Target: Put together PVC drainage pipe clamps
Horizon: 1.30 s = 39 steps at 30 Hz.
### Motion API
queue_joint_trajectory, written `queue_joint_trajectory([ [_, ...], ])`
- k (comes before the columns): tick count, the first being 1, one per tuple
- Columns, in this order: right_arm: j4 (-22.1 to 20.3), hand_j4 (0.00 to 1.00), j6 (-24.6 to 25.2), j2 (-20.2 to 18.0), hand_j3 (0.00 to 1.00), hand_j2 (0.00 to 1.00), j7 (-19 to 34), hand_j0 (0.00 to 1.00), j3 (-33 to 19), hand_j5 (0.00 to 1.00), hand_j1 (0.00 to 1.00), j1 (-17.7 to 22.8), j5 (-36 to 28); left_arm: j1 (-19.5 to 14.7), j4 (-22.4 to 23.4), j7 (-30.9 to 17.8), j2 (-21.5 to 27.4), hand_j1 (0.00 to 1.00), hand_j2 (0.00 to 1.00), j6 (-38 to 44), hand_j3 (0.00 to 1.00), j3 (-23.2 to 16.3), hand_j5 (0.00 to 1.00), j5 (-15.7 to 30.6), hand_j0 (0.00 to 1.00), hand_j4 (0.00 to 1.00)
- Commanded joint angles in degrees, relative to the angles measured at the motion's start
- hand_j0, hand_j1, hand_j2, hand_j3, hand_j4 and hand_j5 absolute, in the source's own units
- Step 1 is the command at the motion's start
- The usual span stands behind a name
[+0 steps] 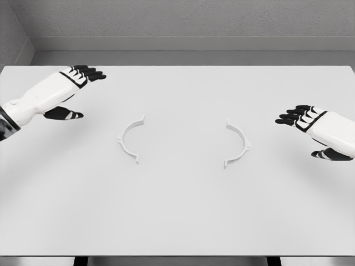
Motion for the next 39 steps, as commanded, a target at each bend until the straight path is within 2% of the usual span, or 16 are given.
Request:
queue_joint_trajectory([
  [1,-0.02,1.0,0.12,-0.04,1.0,1.0,-0.09,1.0,-0.02,1.0,1.0,0.0,-0.48,0.0,0.08,0.04,0.2,1.0,1.0,0.01,1.0,-0.2,1.0,0.33,1.0,1.0],
  [3,-0.02,1.0,0.12,0.05,1.0,1.0,-0.09,1.0,0.16,1.0,1.0,0.0,-0.57,0.17,-0.18,0.04,0.2,1.0,1.0,0.01,1.0,-0.29,1.0,0.24,1.0,1.0],
  [5,-0.02,1.0,0.12,2.07,1.0,1.0,-0.18,1.0,1.65,1.0,1.0,-0.88,-0.04,0.79,-0.18,0.04,0.2,1.0,1.0,0.01,1.0,-0.29,1.0,0.24,1.0,1.0],
  [7,1.48,1.0,0.12,6.46,1.0,1.0,-0.09,1.0,6.13,1.0,1.0,-7.03,3.65,1.93,-0.09,0.04,0.03,1.0,1.0,0.01,1.0,-0.64,1.0,0.24,1.0,1.0],
  [9,4.11,1.0,0.12,8.05,1.0,1.0,-0.09,1.0,11.31,1.0,1.0,-11.86,4.97,2.02,0.26,0.04,-0.06,1.0,1.0,0.01,1.0,-0.91,1.0,0.07,1.0,1.0],
  [12,9.47,1.0,0.12,10.95,1.0,1.0,0.0,1.0,16.15,1.0,1.0,-17.05,6.99,2.11,0.17,0.04,-0.33,1.0,1.0,0.01,1.0,-0.99,1.0,-0.11,1.0,1.0],
  [15,12.73,1.0,0.12,11.57,1.0,1.0,0.09,1.0,19.05,1.0,1.0,-19.69,7.69,2.02,0.26,0.04,-0.5,1.0,1.0,0.01,1.0,-2.4,1.0,-0.11,1.0,1.0],
  [17,15.1,1.0,0.12,12.44,1.0,1.0,1.76,1.0,19.93,1.0,1.0,-20.57,7.7,1.93,0.43,0.04,-0.77,1.0,1.0,0.01,1.0,-3.45,1.0,-0.11,1.0,1.0],
  [28,15.1,1.0,0.12,12.97,1.0,1.0,1.84,1.0,21.51,1.0,1.0,-20.57,7.7,1.67,3.16,0.04,-5.78,1.0,1.0,0.01,1.0,-4.69,1.0,-1.07,1.0,1.0],
  [34,15.28,1.0,0.12,13.85,1.0,1.0,2.11,1.0,21.6,1.0,1.0,-21.01,7.78,1.32,5.27,0.04,-6.74,1.0,1.0,0.01,1.0,-4.69,1.0,-1.07,1.0,1.0],
  [39,17.3,1.0,0.12,14.29,1.0,1.0,2.11,1.0,22.04,1.0,1.0,-21.45,7.78,1.14,5.88,0.04,-6.92,1.0,1.0,0.01,1.0,-4.69,1.0,-1.07,1.0,1.0],
])
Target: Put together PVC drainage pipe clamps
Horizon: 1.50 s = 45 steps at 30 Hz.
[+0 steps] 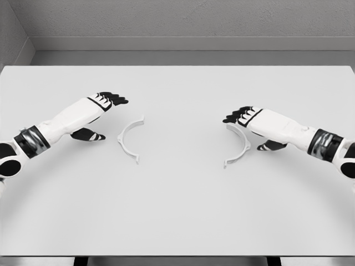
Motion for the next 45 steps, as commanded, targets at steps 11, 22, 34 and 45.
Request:
queue_joint_trajectory([
  [11,1.54,1.0,0.12,1.4,1.0,1.0,0.07,1.0,1.02,1.0,1.0,-1.06,-0.28,-0.79,2.77,0.03,-1.88,1.0,1.0,0.01,1.0,0.04,1.0,0.2,1.0,1.0],
  [22,2.86,1.0,0.12,2.72,1.0,1.0,0.07,1.0,2.69,1.0,1.0,-2.46,-0.19,-0.79,2.69,0.03,-3.55,1.0,1.0,0.01,1.0,-1.02,1.0,0.02,1.0,1.0],
  [34,5.14,1.0,0.12,4.39,1.0,1.0,0.07,1.0,3.13,1.0,1.0,-4.39,0.51,-0.79,2.33,0.03,-4.51,1.0,1.0,0.01,1.0,-1.02,1.0,0.02,1.0,1.0],
  [45,6.02,1.0,0.12,6.23,1.0,1.0,0.07,1.0,3.4,1.0,1.0,-5.1,1.3,-0.7,2.07,0.03,-5.92,1.0,1.0,0.01,1.0,-1.02,1.0,0.11,1.0,1.0],
])
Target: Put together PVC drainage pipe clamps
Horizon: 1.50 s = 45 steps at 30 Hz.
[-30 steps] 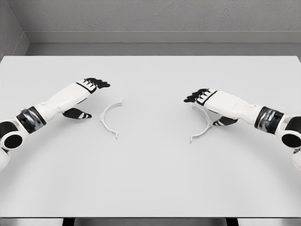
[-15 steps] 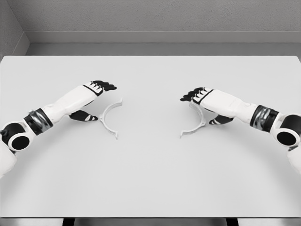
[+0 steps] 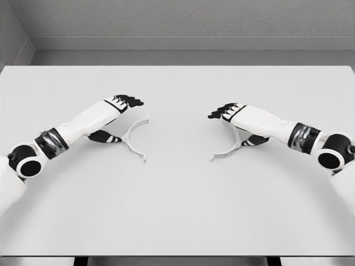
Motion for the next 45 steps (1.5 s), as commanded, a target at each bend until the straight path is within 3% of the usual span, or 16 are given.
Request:
queue_joint_trajectory([
  [1,-0.06,1.0,0.12,0.65,1.0,1.0,0.3,1.0,-0.01,1.0,1.0,0.0,-0.17,0.0,-0.13,0.03,-0.42,1.0,1.0,0.01,1.0,0.04,1.0,0.39,1.0,1.0],
  [27,3.46,1.0,0.12,4.43,1.0,1.0,0.74,1.0,3.94,1.0,1.0,-4.39,0.36,0.61,-1.18,0.03,-5.69,1.0,1.0,0.01,1.0,-0.05,1.0,-1.11,1.0,1.0],
  [33,6.27,1.0,0.12,6.8,1.0,1.0,0.74,1.0,4.47,1.0,1.0,-6.24,0.8,0.62,-1.18,0.03,-6.92,1.0,1.0,0.01,1.0,-0.05,1.0,-2.16,1.0,1.0],
  [39,6.18,1.0,0.12,8.82,1.0,1.0,0.92,1.0,5.97,1.0,1.0,-7.12,0.8,0.62,-1.18,0.03,-7.36,1.0,1.0,0.01,1.0,-0.05,1.0,-2.16,1.0,1.0],
  [45,6.44,1.0,0.12,7.95,1.0,1.0,1.27,1.0,5.0,1.0,1.0,-7.29,0.01,0.62,-1.62,0.03,-7.45,1.0,1.0,0.01,1.0,-0.84,1.0,-2.25,1.0,1.0],
])
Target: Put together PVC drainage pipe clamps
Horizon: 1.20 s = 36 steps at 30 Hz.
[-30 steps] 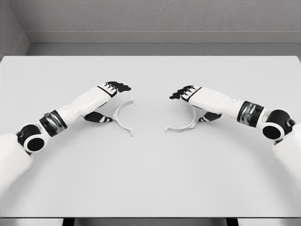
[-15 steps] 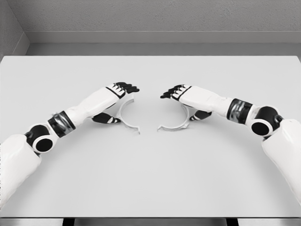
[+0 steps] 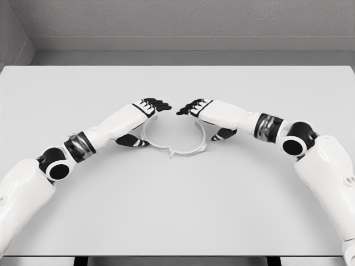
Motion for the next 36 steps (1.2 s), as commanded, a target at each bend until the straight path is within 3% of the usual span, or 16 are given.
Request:
queue_joint_trajectory([
  [1,-0.31,1.0,0.13,-1.66,1.0,1.0,-0.14,1.0,-2.14,1.0,1.0,0.09,-1.24,0.0,-0.18,0.03,0.06,1.0,1.0,0.0,1.0,-0.35,1.0,0.38,1.0,1.0],
  [4,-0.57,1.0,0.13,-6.58,1.0,1.0,-0.23,1.0,-8.3,1.0,1.0,0.53,-3.43,-0.35,0.08,0.03,0.58,1.0,1.0,0.0,1.0,0.26,1.0,0.56,1.0,1.0],
  [7,-0.75,1.0,0.13,-15.9,1.0,1.0,-0.14,1.0,-8.83,1.0,1.0,0.88,-14.51,-0.7,0.43,0.03,2.08,1.0,1.0,0.0,1.0,0.53,1.0,0.91,1.0,1.0],
  [9,-0.75,1.0,0.13,-20.29,1.0,1.0,-0.23,1.0,-9.18,1.0,1.0,1.49,-18.2,-0.79,0.78,0.03,2.26,1.0,1.0,0.0,1.0,0.97,1.0,0.91,1.0,1.0],
  [11,-0.75,1.0,0.13,-23.81,1.0,1.0,-0.23,1.0,-11.82,1.0,1.0,4.57,-21.02,-1.67,1.31,0.03,2.7,1.0,1.0,0.0,1.0,0.97,1.0,0.91,1.0,1.0],
  [15,-0.49,1.0,0.13,-24.69,1.0,1.0,-0.23,1.0,-18.41,1.0,1.0,11.86,-20.84,-5.19,4.47,0.03,2.52,1.0,1.0,0.0,1.0,0.53,1.0,0.91,1.0,1.0],
  [17,-0.57,1.0,0.13,-24.69,1.0,1.0,-0.14,1.0,-21.66,1.0,1.0,13.36,-20.75,-6.33,6.06,0.03,1.82,1.0,1.0,0.0,1.0,0.26,1.0,0.82,1.0,1.0],
  [24,-0.48,1.0,0.13,-24.25,1.0,1.0,0.12,1.0,-22.81,1.0,1.0,13.27,-20.4,-9.76,12.3,0.03,-2.84,1.0,1.0,0.0,1.0,-0.44,1.0,0.47,1.0,1.0],
  [36,0.04,1.0,0.13,-24.16,1.0,1.0,0.12,1.0,-22.45,1.0,1.0,13.01,-20.23,-10.28,14.41,0.03,-4.51,1.0,1.0,0.0,1.0,-0.79,1.0,0.38,1.0,1.0],
])
